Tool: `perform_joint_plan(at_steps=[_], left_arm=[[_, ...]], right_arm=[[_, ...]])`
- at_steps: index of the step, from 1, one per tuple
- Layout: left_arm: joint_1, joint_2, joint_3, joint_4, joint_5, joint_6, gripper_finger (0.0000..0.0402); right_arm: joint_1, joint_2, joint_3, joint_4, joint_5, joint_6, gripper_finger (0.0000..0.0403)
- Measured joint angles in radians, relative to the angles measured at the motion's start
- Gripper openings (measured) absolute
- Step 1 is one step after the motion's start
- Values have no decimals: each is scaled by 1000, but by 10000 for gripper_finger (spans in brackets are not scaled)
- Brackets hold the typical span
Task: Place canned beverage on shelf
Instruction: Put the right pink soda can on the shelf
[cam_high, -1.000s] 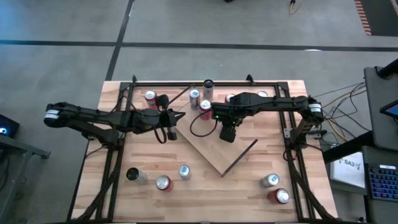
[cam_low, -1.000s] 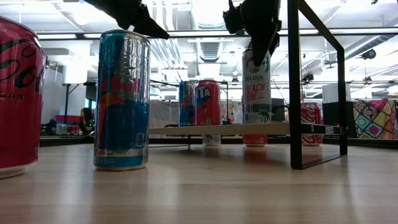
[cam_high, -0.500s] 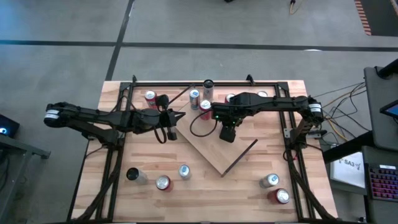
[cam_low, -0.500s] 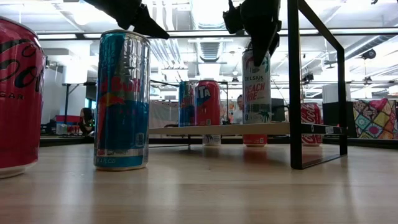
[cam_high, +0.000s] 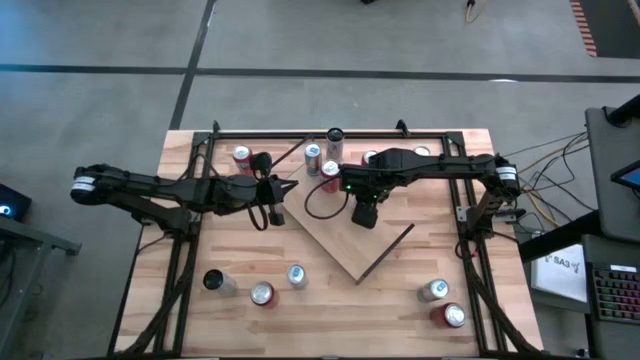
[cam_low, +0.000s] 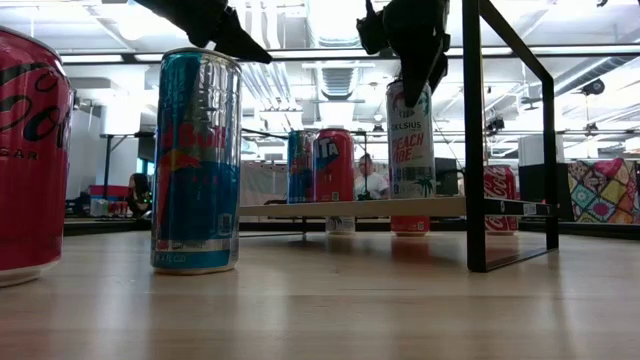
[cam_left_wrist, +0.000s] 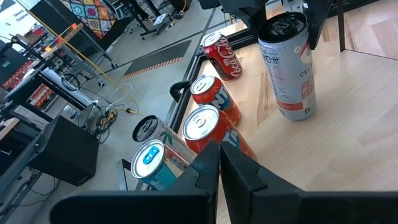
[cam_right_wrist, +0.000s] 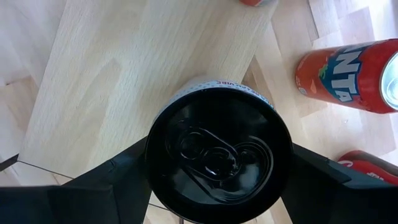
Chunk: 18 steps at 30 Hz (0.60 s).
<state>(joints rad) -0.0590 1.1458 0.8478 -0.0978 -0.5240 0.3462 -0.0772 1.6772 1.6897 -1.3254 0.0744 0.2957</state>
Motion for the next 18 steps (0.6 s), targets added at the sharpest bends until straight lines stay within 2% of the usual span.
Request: perform_joint_plan(at_steps=[18], left_arm=[[0, 0, 0, -1, 0, 0, 0]], right_arm=[[-7, 0, 0, 1, 4, 30, 277]])
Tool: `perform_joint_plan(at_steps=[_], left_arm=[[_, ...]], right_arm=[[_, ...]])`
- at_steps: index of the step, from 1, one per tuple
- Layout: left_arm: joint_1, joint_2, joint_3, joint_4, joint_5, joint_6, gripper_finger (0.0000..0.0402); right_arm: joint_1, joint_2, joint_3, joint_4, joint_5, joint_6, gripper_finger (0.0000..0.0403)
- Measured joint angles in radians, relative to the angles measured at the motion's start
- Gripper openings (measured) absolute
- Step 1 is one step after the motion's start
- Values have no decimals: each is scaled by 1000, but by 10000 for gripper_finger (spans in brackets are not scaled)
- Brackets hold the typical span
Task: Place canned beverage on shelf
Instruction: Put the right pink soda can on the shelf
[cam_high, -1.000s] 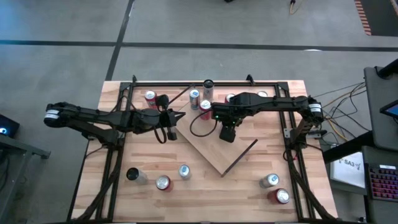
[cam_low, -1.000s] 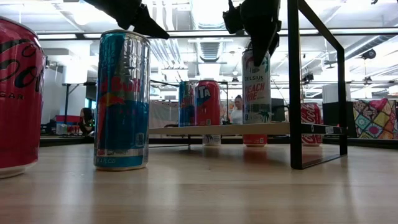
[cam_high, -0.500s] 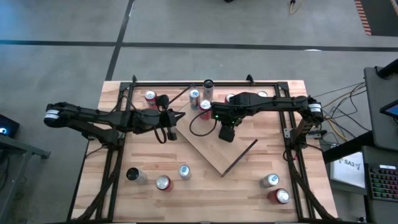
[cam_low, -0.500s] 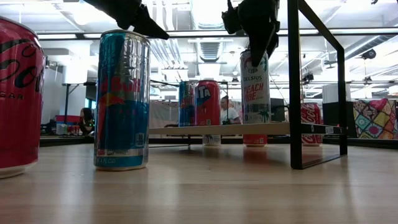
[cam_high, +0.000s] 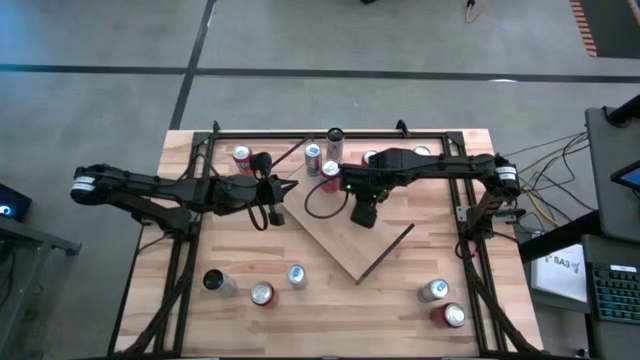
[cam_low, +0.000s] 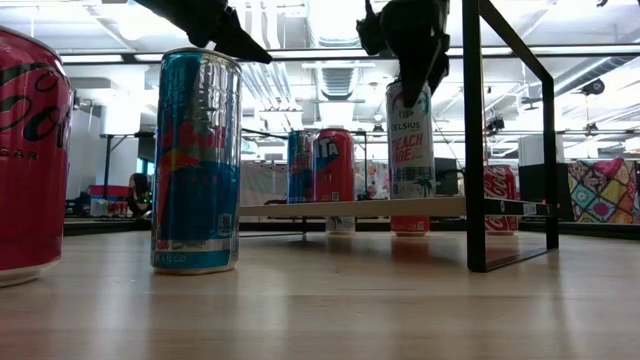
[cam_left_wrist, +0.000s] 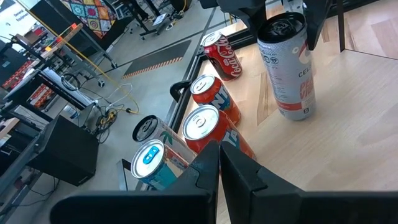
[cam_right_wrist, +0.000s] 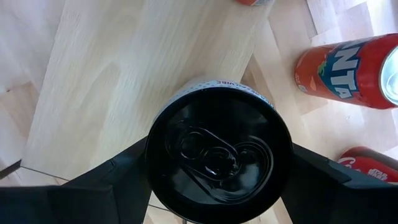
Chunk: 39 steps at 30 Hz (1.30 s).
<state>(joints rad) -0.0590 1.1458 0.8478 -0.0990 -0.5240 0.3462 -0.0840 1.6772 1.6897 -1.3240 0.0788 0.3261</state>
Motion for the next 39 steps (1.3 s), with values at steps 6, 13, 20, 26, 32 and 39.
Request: perform_joint_plan(at_steps=[6, 13, 20, 26, 32, 39], left_arm=[[0, 0, 0, 0, 0, 0, 0], [0, 0, 0, 0, 0, 0, 0], [0, 0, 0, 0, 0, 0, 0], [0, 0, 0, 0, 0, 0, 0], [0, 0, 0, 0, 0, 0, 0], [0, 0, 0, 0, 0, 0, 0]], right_arm=[[0, 0, 0, 1, 1, 4, 277], [-2, 0, 0, -3, -3, 14, 275], [-7, 0, 0, -2, -7, 49, 263], [-8, 0, 0, -2, -7, 68, 290], [-8, 0, 0, -2, -7, 68, 340], [-8, 0, 0, -2, -7, 68, 365]])
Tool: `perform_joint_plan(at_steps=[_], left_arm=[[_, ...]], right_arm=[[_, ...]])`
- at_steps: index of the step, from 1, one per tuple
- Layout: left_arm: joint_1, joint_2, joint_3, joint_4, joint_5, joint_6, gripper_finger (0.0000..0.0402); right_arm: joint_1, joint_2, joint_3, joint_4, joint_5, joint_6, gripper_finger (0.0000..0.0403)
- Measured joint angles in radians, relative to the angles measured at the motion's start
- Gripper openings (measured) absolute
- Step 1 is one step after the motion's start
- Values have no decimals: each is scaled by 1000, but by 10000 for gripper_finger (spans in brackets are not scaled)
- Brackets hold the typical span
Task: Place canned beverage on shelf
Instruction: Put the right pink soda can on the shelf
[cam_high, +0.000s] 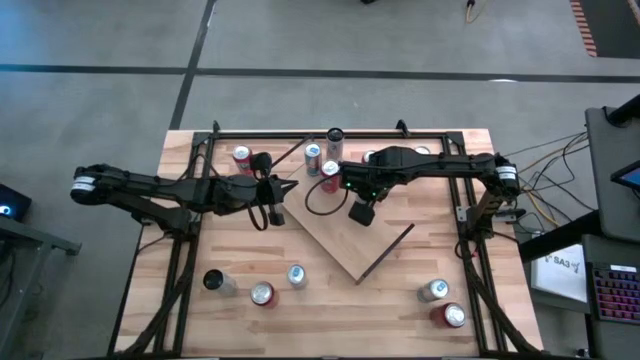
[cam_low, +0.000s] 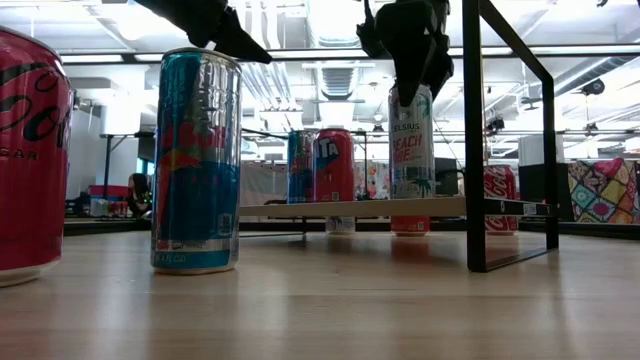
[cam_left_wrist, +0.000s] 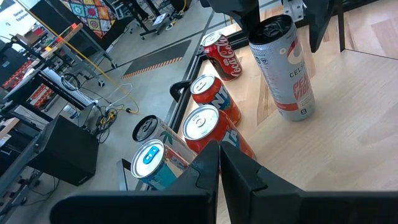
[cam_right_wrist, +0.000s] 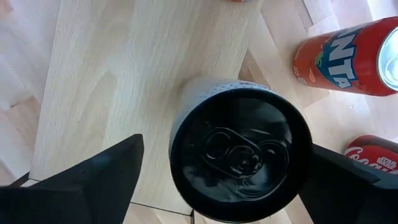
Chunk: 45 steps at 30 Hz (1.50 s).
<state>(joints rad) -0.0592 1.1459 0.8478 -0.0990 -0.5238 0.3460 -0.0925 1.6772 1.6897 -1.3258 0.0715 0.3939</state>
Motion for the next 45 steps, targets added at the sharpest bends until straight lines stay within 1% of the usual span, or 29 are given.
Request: perform_joint_plan(at_steps=[16, 20, 23, 28, 33, 40, 42, 45], left_arm=[[0, 0, 0, 0, 0, 0, 0], [0, 0, 0, 0, 0, 0, 0], [0, 0, 0, 0, 0, 0, 0], [0, 0, 0, 0, 0, -4, 0], [0, 0, 0, 0, 0, -23, 0], [0, 0, 0, 0, 2, -33, 0], [0, 0, 0, 0, 3, -33, 0], [0, 0, 0, 1, 6, -34, 0]], right_arm=[[-6, -5, 42, -7, 12, -1, 366], [-6, -7, 72, -21, 60, -1, 366], [-6, -7, 102, -29, 76, -2, 366], [-6, -8, 173, -28, 166, -11, 366], [-5, -22, 215, -8, 219, -55, 366], [27, -102, 169, 89, 229, -92, 361], [39, -133, 137, 108, 230, -92, 354], [67, -183, 75, 160, 260, -82, 337]])
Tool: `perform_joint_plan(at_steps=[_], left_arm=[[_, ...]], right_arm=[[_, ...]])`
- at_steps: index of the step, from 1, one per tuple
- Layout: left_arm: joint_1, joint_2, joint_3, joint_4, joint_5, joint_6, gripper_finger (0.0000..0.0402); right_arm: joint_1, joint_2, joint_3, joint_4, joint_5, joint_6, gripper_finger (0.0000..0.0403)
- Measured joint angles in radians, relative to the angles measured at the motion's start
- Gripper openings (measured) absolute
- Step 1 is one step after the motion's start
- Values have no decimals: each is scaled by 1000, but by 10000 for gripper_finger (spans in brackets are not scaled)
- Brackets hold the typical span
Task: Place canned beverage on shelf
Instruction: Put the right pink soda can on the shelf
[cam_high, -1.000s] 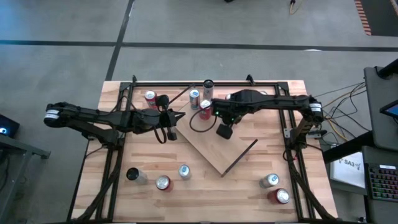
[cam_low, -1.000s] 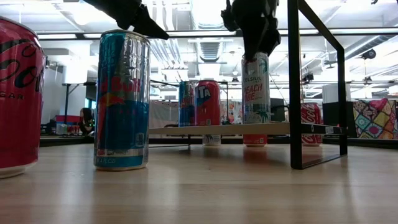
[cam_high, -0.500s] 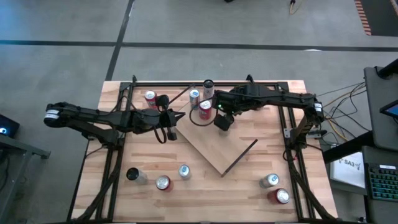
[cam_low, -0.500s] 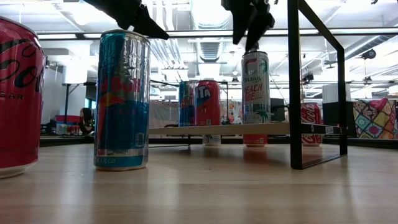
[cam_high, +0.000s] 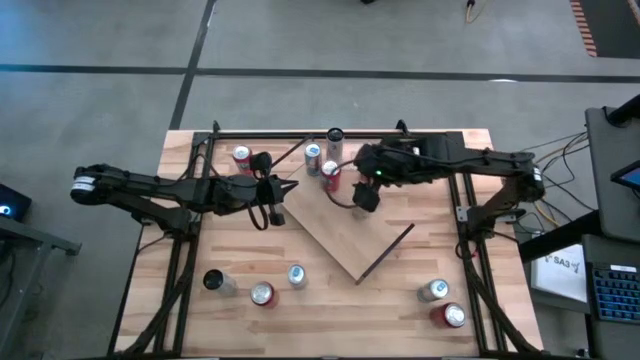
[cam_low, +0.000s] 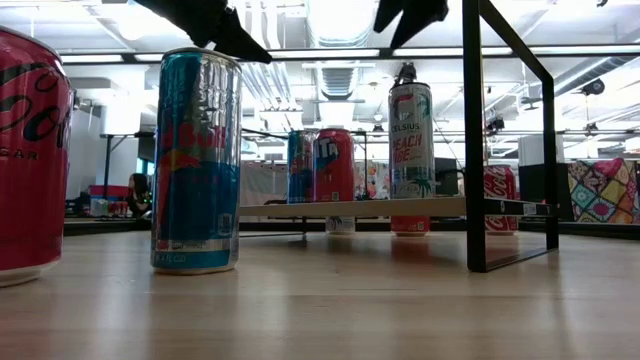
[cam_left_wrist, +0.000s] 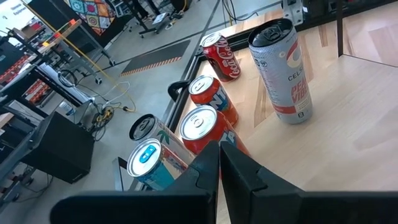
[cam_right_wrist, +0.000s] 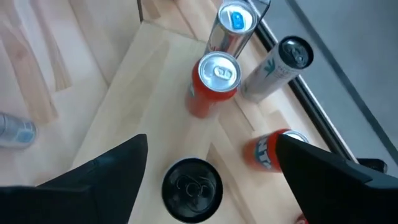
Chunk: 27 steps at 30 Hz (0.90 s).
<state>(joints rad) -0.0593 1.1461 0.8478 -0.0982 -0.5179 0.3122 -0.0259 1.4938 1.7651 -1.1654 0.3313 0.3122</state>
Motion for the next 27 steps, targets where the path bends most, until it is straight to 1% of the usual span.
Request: perform_joint_plan(at_steps=[4, 10, 16, 23, 27], left_arm=[[0, 0, 0, 5, 13, -9, 0], [0, 0, 0, 37, 90, -12, 0], [0, 0, 0, 74, 118, -13, 0], [0, 0, 0, 116, 124, -31, 0], [0, 2, 0, 137, 170, -38, 0]], right_arm=[[34, -63, -89, 61, 18, 13, 312], [77, -154, -242, 165, 42, 22, 263], [116, -266, -390, 221, 116, 37, 204], [142, -397, -577, 334, 117, 54, 134], [147, -459, -693, 416, 116, 53, 92]])
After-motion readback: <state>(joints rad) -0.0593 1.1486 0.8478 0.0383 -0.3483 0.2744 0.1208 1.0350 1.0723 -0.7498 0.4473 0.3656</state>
